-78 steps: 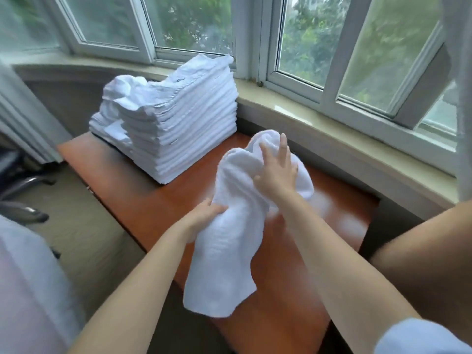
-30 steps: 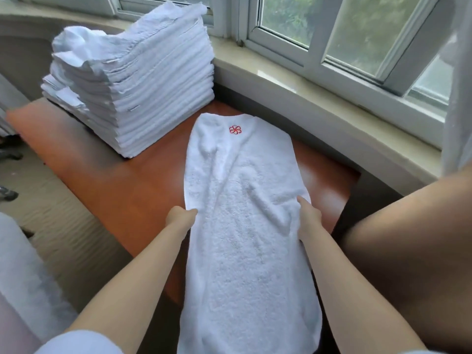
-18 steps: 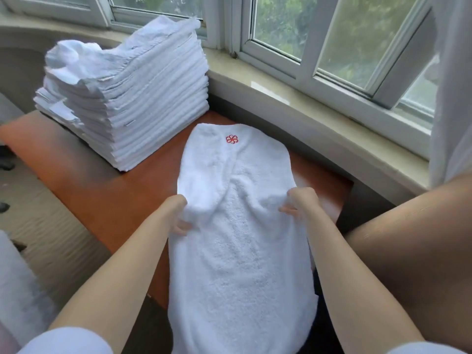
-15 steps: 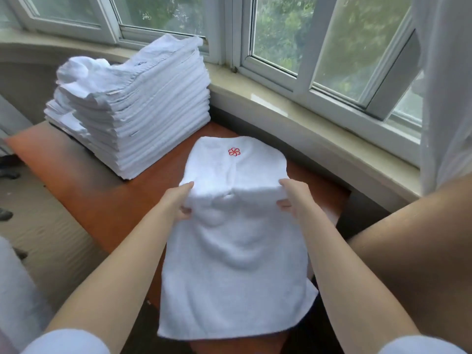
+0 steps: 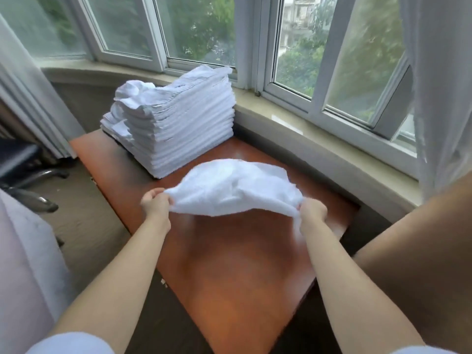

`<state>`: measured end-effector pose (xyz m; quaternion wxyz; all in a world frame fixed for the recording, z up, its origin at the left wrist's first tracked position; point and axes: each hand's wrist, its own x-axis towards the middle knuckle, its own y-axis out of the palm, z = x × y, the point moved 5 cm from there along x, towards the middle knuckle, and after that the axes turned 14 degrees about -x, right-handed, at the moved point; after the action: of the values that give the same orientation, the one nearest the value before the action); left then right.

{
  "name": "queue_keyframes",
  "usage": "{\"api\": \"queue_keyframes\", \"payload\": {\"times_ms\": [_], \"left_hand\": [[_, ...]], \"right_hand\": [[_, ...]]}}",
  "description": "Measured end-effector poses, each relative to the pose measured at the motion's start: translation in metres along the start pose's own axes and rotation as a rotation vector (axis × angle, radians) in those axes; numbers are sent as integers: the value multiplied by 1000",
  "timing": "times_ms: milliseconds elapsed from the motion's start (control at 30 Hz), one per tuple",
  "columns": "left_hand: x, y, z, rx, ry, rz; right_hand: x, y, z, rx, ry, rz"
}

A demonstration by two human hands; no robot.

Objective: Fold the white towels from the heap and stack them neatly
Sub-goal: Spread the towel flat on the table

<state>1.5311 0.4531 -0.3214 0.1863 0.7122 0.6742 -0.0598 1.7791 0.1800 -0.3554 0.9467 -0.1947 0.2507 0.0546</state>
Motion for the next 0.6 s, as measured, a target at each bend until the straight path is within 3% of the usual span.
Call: {"api": "queue_keyframes", "payload": {"times_ms": [33,100,167,267,367,433,500,600], "left_hand": [[-3,-19,23,77,-85,-49],[-12,-58,68,159,-328,-145],[-31,-84,101,204,-495,-147],[-39,-97,114,162,-423,-135],[-40,-98,100,61,-235,-174],[-39,-108,99,113,-158,-188],[-40,-121,107,368,-142,-146],[-41,-126,127,618,-190,-26]], "right_hand": [[4,-8,-33,-316,43,-73],[4,-22,-99,-65,272,-57],[-11,-31,-133,-135,337,58],[-19,-36,-137,-121,254,51],[-29,-52,-110,12,-35,-189],[-43,-68,-110,-8,-125,-337],[-46,-78,-133,-216,-24,-400],[-51,-72,-165,-580,196,-205]]}}
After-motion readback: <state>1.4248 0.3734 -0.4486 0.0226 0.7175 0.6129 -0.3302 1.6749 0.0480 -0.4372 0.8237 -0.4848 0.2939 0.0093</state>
